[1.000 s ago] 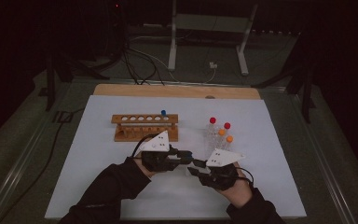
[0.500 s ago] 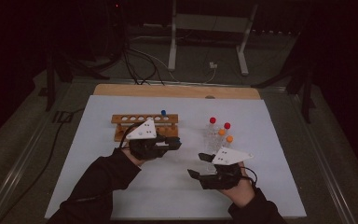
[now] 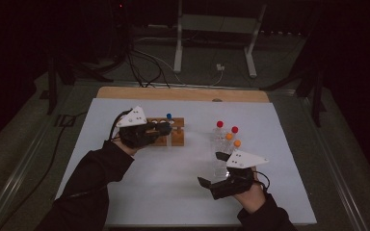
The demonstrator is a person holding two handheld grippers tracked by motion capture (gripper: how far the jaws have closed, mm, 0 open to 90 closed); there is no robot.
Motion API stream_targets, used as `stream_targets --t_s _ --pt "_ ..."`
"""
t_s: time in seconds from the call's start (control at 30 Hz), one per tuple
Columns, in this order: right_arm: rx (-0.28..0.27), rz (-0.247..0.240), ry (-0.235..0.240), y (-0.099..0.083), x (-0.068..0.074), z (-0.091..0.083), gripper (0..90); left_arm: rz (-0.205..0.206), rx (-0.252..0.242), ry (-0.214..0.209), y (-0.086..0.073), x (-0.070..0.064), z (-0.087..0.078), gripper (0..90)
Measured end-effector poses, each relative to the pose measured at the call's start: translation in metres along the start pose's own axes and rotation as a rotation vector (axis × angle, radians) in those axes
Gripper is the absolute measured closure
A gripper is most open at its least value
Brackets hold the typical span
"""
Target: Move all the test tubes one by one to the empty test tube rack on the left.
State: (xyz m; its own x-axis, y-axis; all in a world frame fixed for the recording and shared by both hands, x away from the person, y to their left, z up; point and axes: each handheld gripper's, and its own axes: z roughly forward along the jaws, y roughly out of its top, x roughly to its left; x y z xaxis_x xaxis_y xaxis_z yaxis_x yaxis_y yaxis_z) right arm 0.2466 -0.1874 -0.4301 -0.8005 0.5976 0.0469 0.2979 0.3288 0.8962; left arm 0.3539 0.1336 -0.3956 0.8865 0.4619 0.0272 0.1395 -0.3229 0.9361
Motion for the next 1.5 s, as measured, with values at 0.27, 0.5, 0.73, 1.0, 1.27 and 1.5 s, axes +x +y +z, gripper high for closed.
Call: stream_targets --t_s 0.27,0.5,0.73,1.0,1.27,1.5 --pt "0.004 -0.006 -0.001 -0.001 0.0 0.0 0.0 -0.001 -0.002 0.088 0.005 0.02 0.0 77.2" --pt "0.002 -0.002 0.0 -0.001 -0.001 0.0 0.0 -0.016 -0.023 0.149 0.011 0.037 0.003 77.3" --pt "-0.003 0.002 0.002 -0.002 -0.003 -0.001 0.0 -0.03 -0.04 0.199 0.01 0.048 0.01 77.3" --pt "-0.002 0.002 0.002 -0.002 -0.003 -0.001 0.0 -0.035 -0.033 0.238 0.002 0.056 0.022 77.3" --pt "-0.002 0.007 0.007 -0.003 -0.004 -0.002 0.0 -0.057 -0.011 0.23 -0.013 0.057 0.03 77.2" --pt "-0.005 0.008 0.013 -0.003 -0.005 -0.003 0.0 -0.071 0.009 0.226 -0.026 0.057 0.037 77.2"
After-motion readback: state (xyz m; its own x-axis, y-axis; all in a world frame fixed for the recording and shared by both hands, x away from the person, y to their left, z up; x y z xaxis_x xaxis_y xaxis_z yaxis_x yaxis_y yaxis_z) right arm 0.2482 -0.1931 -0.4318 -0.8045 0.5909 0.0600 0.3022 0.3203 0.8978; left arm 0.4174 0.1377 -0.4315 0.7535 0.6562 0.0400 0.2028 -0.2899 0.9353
